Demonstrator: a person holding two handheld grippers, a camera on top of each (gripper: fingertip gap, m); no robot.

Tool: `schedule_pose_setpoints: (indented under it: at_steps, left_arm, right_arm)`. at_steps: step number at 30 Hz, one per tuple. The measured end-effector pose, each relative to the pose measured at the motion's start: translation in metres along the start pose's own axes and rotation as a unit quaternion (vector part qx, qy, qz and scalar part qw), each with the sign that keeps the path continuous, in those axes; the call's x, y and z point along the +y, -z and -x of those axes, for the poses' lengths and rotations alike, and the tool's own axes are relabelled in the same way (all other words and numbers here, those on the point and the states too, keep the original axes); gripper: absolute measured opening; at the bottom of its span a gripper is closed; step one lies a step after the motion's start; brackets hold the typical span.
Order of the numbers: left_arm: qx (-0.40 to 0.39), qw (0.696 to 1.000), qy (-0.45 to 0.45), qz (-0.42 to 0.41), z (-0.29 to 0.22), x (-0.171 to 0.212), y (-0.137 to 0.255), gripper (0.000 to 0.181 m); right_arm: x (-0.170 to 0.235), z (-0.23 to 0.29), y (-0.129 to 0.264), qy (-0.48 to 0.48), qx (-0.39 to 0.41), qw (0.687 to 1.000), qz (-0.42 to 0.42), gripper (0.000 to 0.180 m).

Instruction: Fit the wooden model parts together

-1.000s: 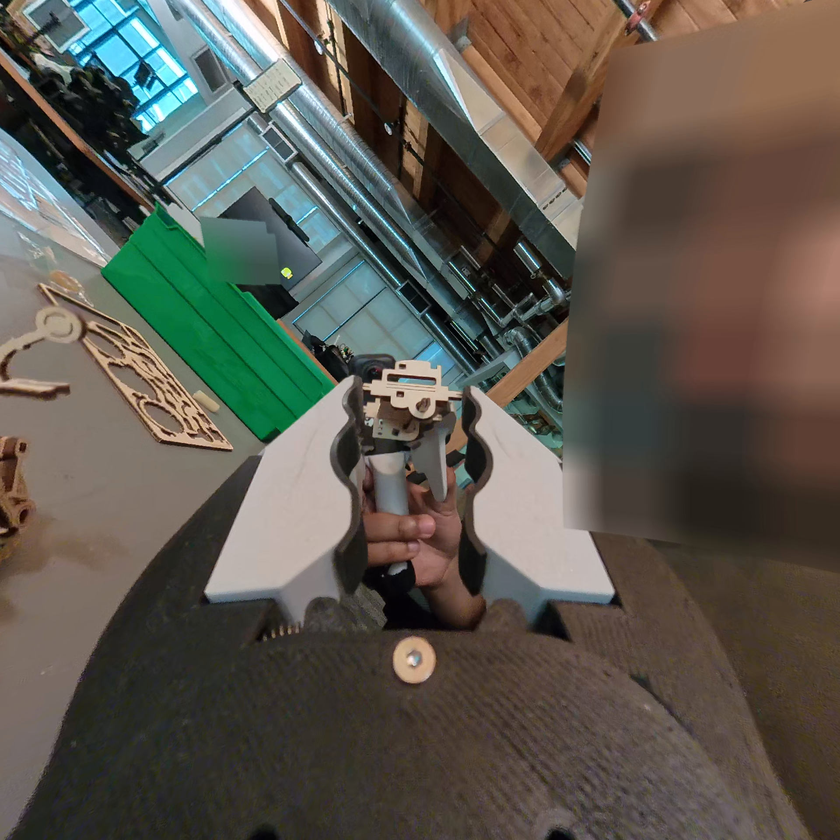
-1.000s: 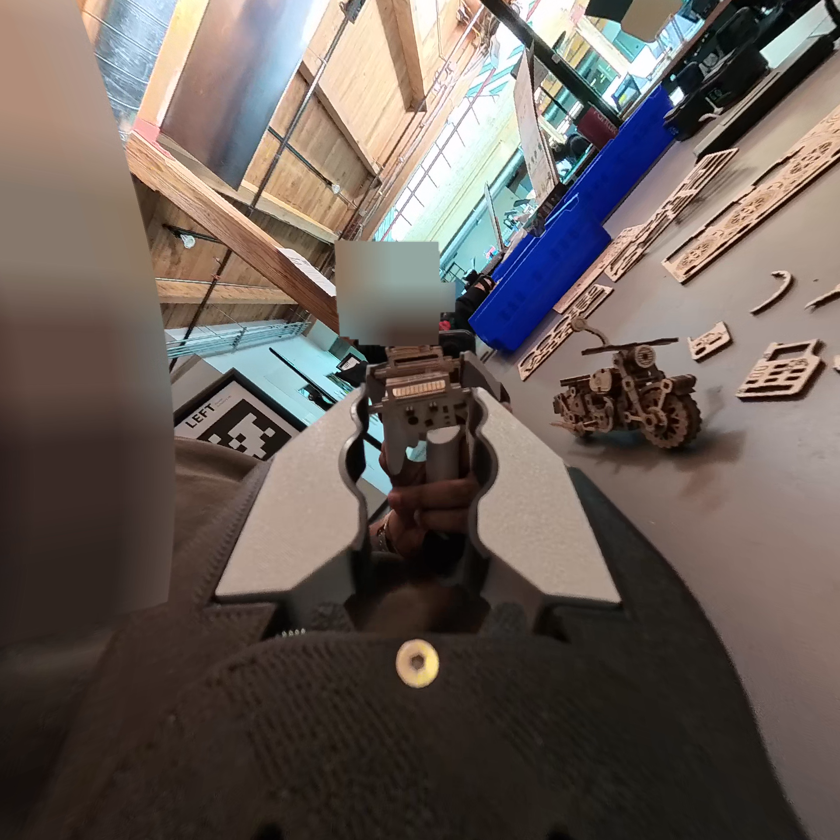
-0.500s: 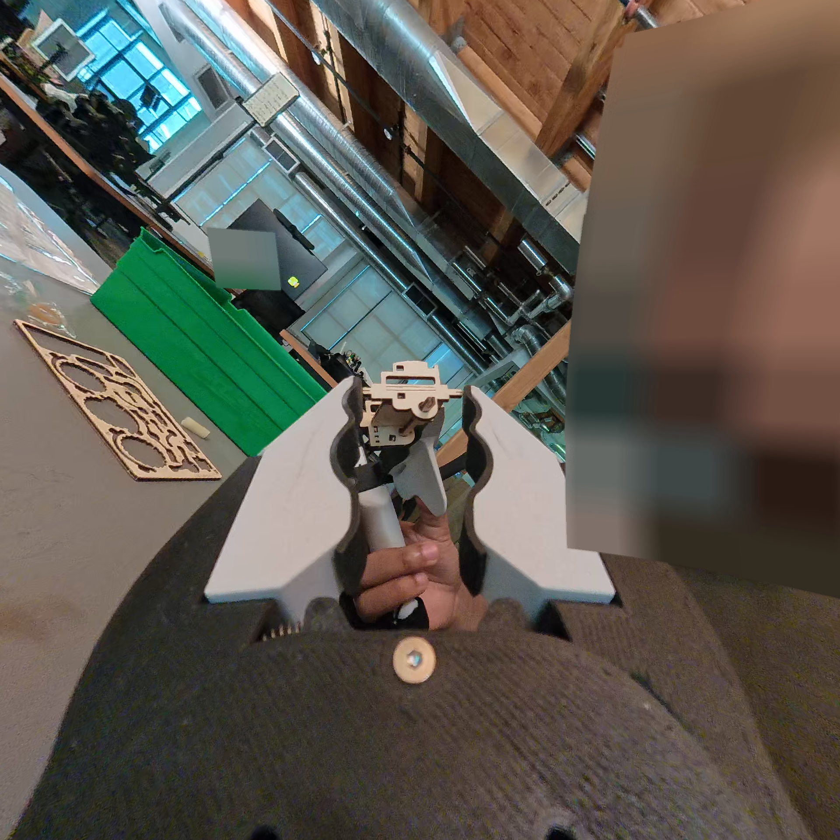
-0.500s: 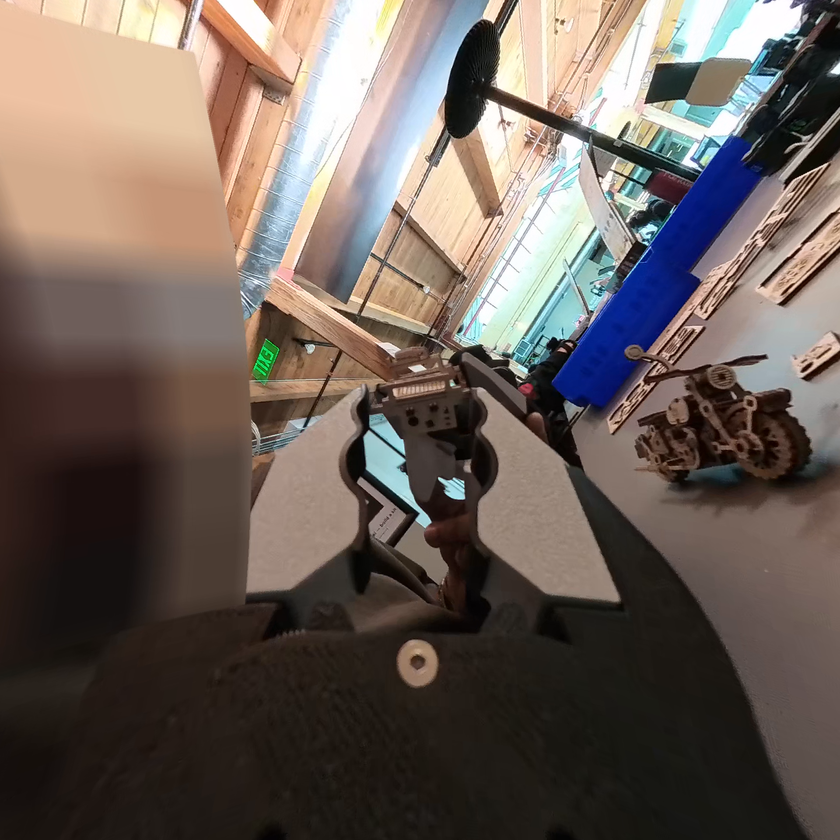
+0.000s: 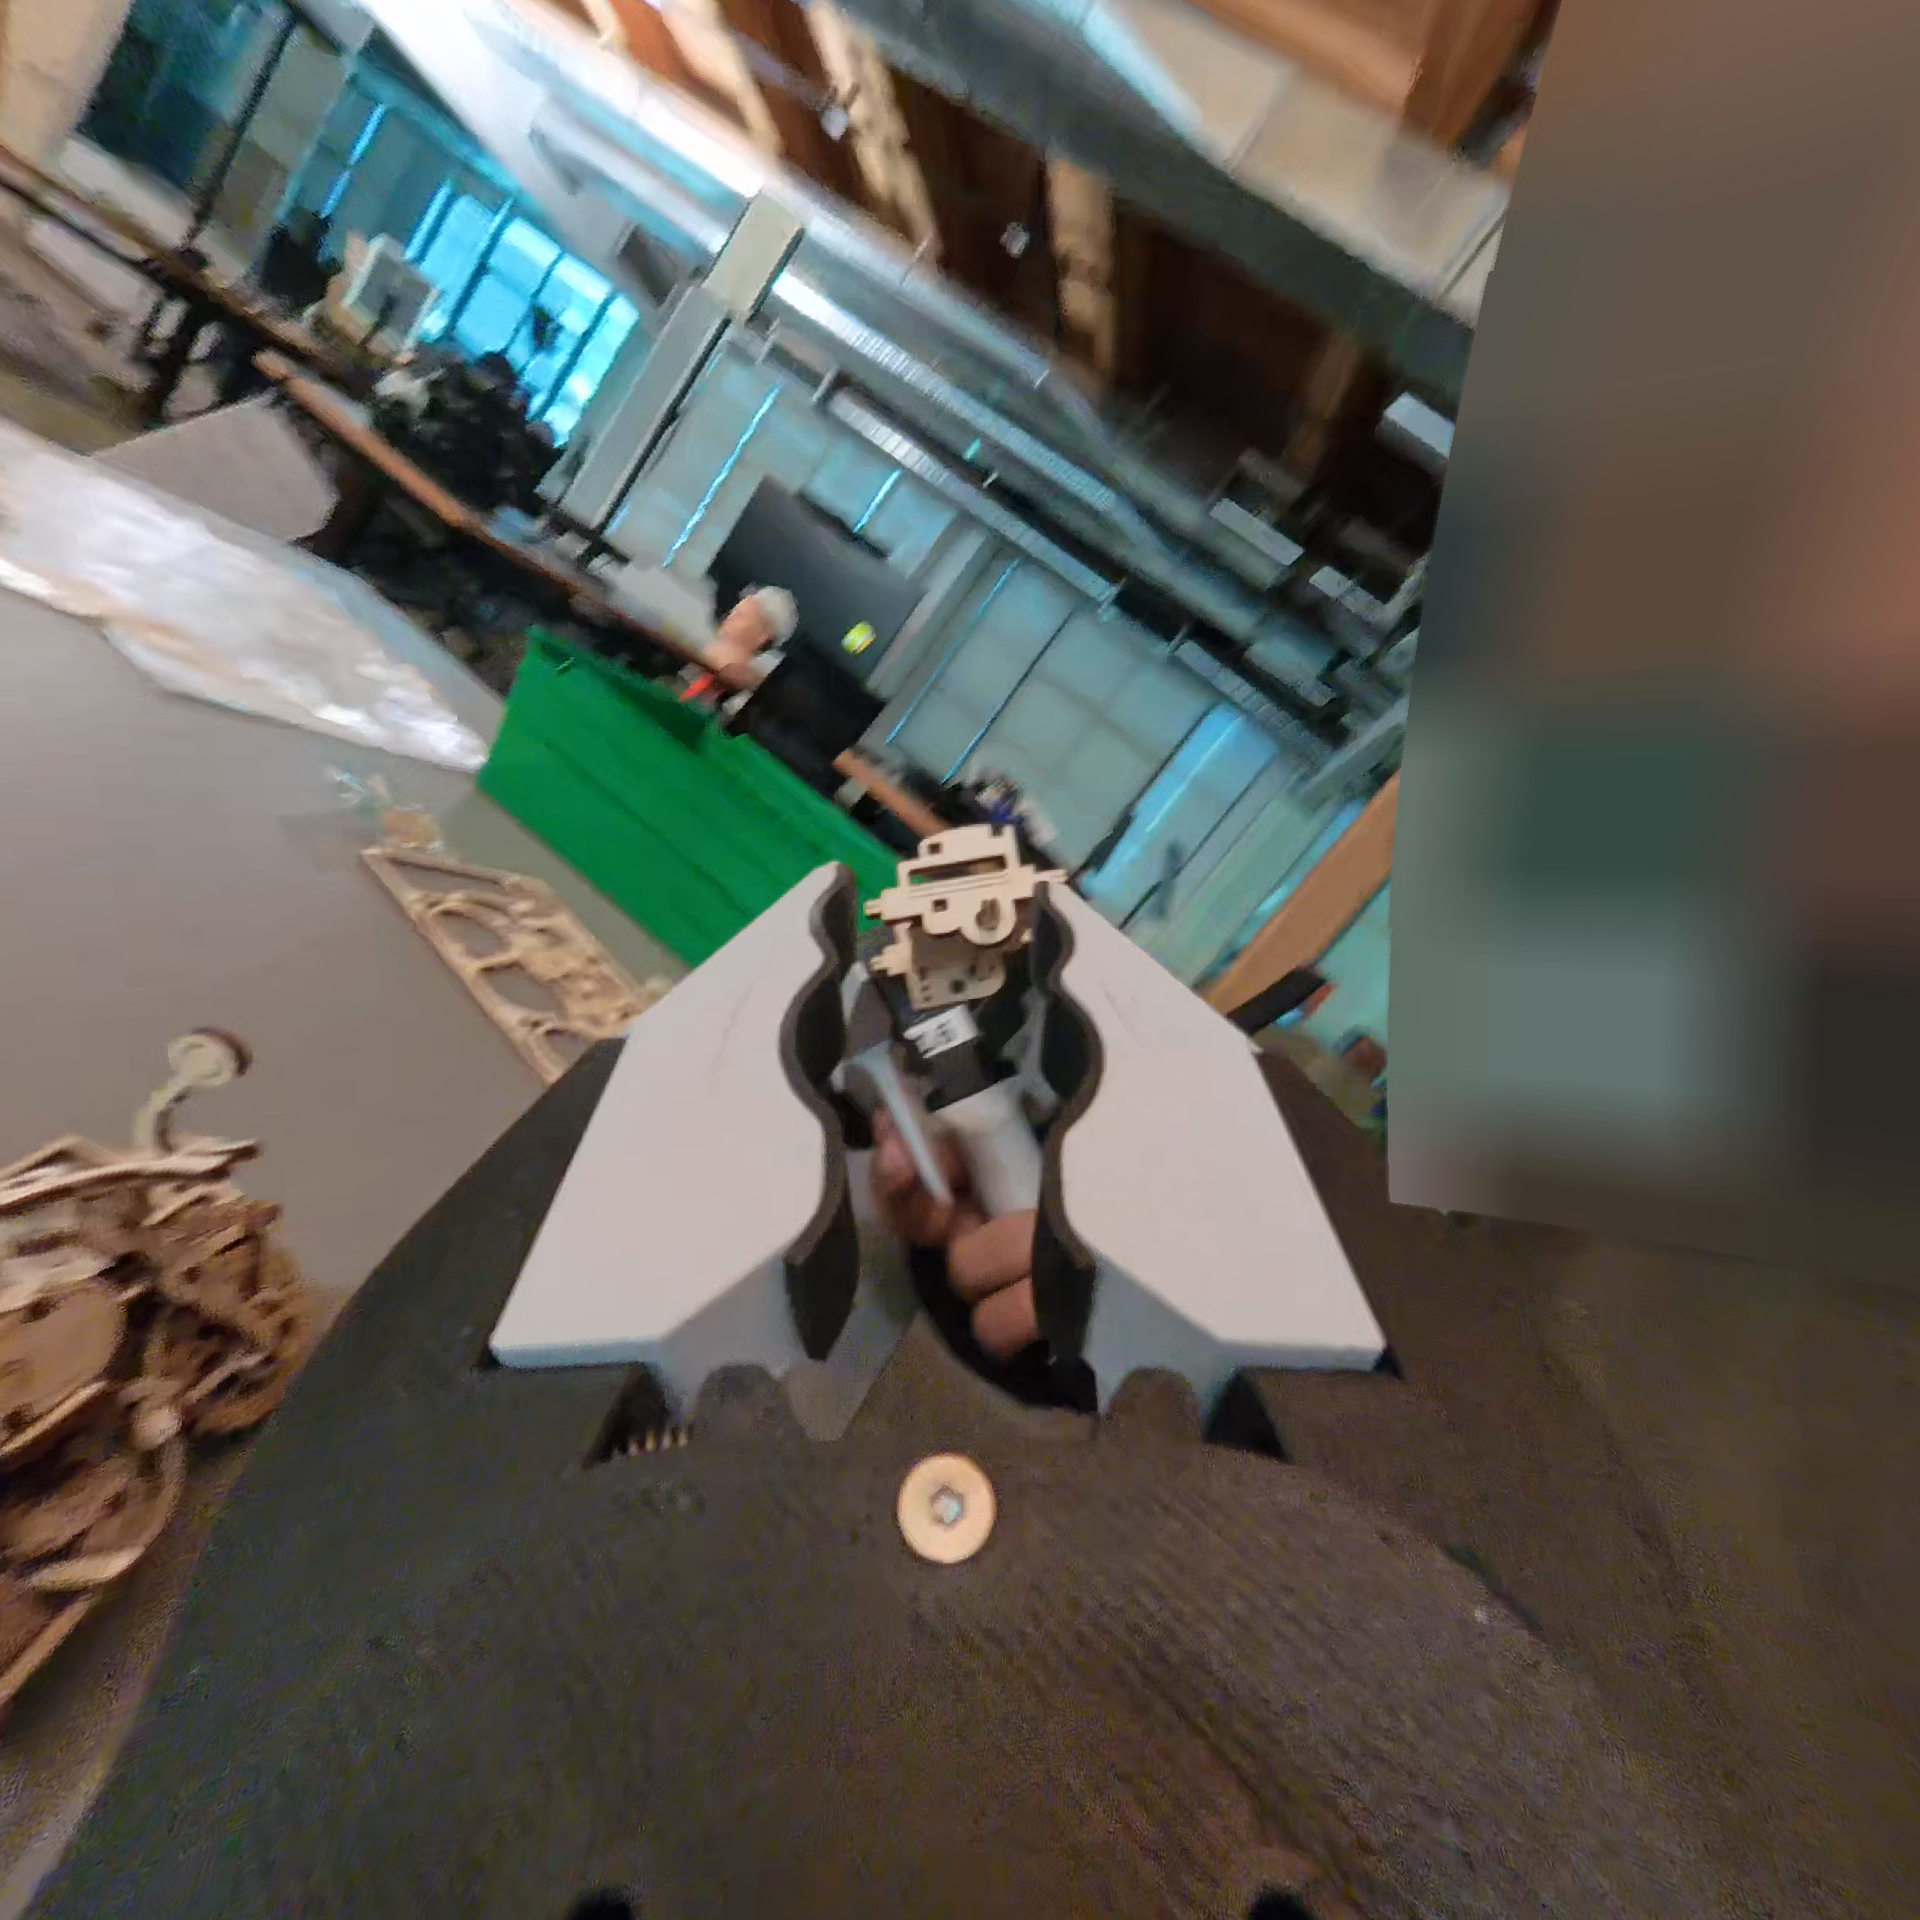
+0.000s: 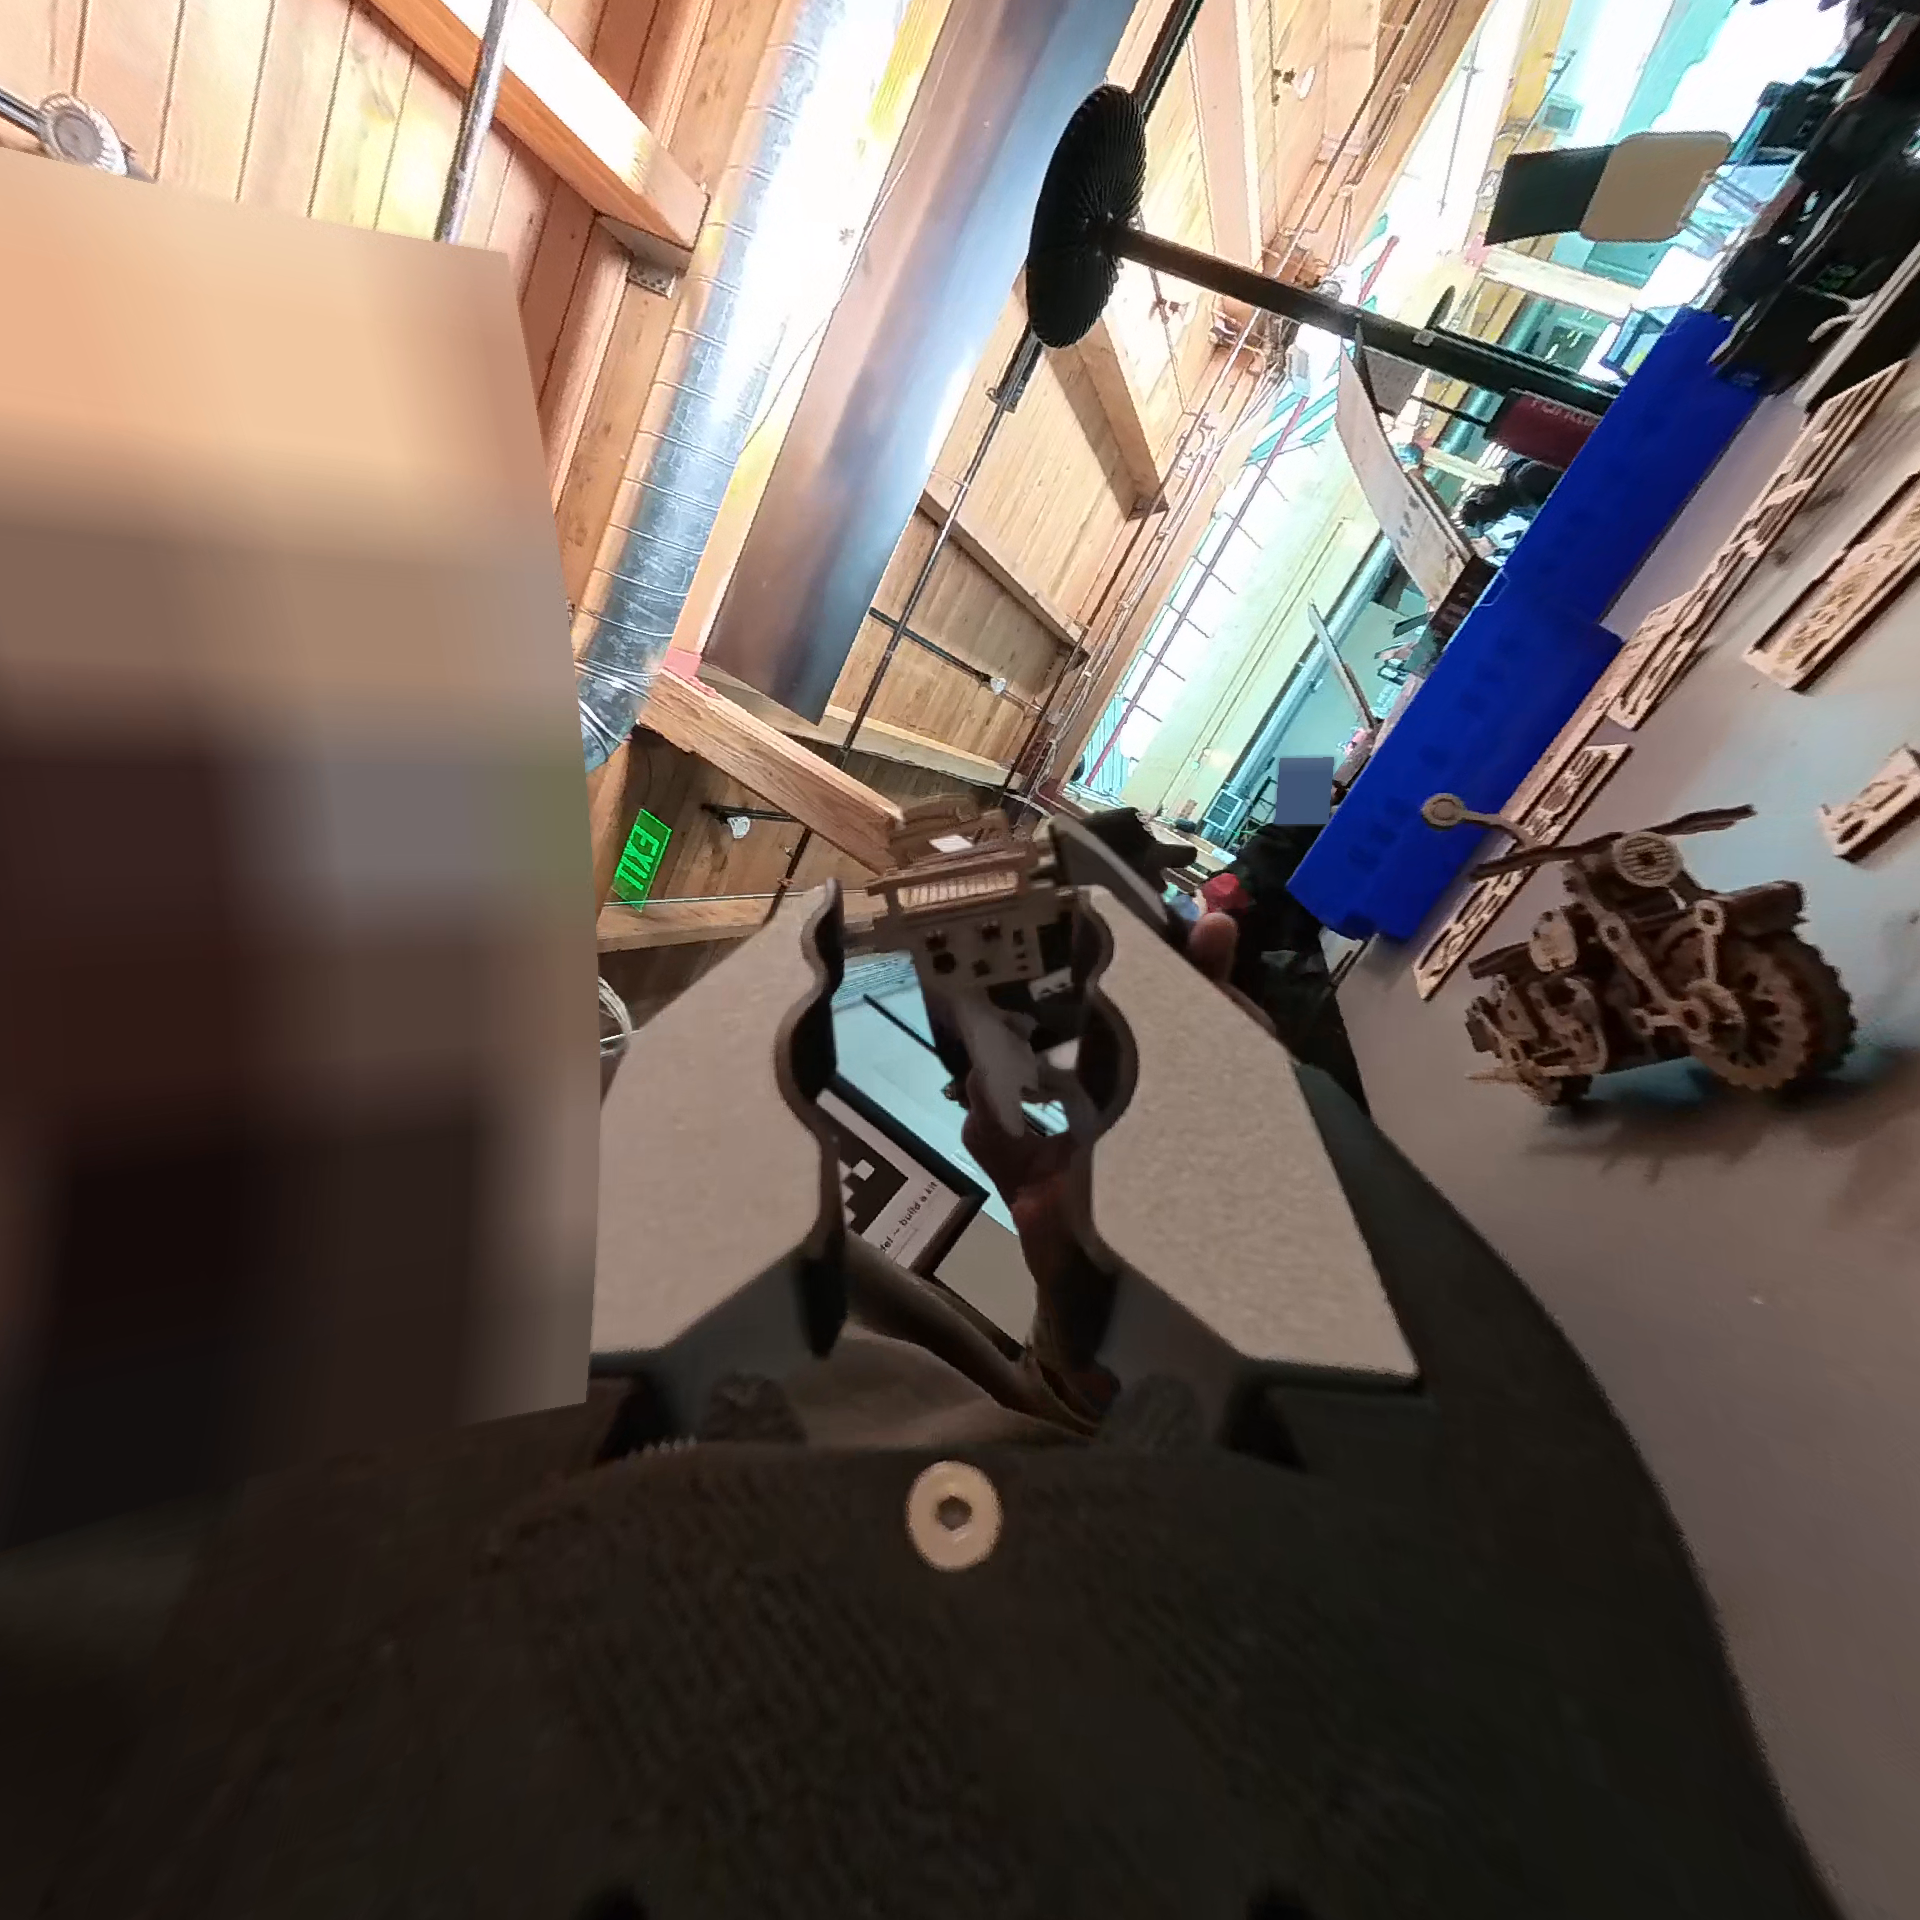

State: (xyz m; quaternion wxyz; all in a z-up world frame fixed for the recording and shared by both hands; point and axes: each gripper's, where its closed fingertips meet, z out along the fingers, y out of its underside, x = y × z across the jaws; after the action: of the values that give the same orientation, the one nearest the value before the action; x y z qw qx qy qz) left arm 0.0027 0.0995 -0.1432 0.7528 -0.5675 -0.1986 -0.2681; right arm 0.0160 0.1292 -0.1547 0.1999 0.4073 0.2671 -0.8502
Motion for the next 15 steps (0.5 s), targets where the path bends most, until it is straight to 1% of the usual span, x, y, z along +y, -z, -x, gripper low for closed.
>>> schedule_pose_setpoints:
  at_steps: [1, 2, 6, 10, 15]
  left_arm:
    - [-0.028, 0.999, -0.017, 0.019, 0.005, 0.002, 0.000, 0.029]
    - [-0.047, 0.998, -0.042, 0.031, 0.007, 0.003, 0.000, 0.030]
    - [-0.080, 0.985, -0.134, 0.066, 0.004, 0.005, 0.003, 0.030]
    - [-0.093, 0.978, -0.169, 0.081, 0.006, 0.012, 0.005, 0.025]
    - [-0.103, 0.968, -0.212, 0.089, 0.005, 0.018, 0.005, 0.023]
  right_arm:
    - [0.000, -0.002, 0.000, 0.002, 0.007, 1.000, 0.000, 0.044]
    - [0.000, -0.004, 0.000, 0.005, 0.014, 1.000, 0.001, 0.043]
    - [0.001, -0.005, 0.000, 0.012, 0.024, 1.000, 0.004, 0.043]
    - [0.001, -0.006, 0.000, 0.023, 0.034, 0.999, 0.007, 0.043]
    - [0.001, -0.007, 0.001, 0.015, 0.034, 0.999, 0.003, 0.043]
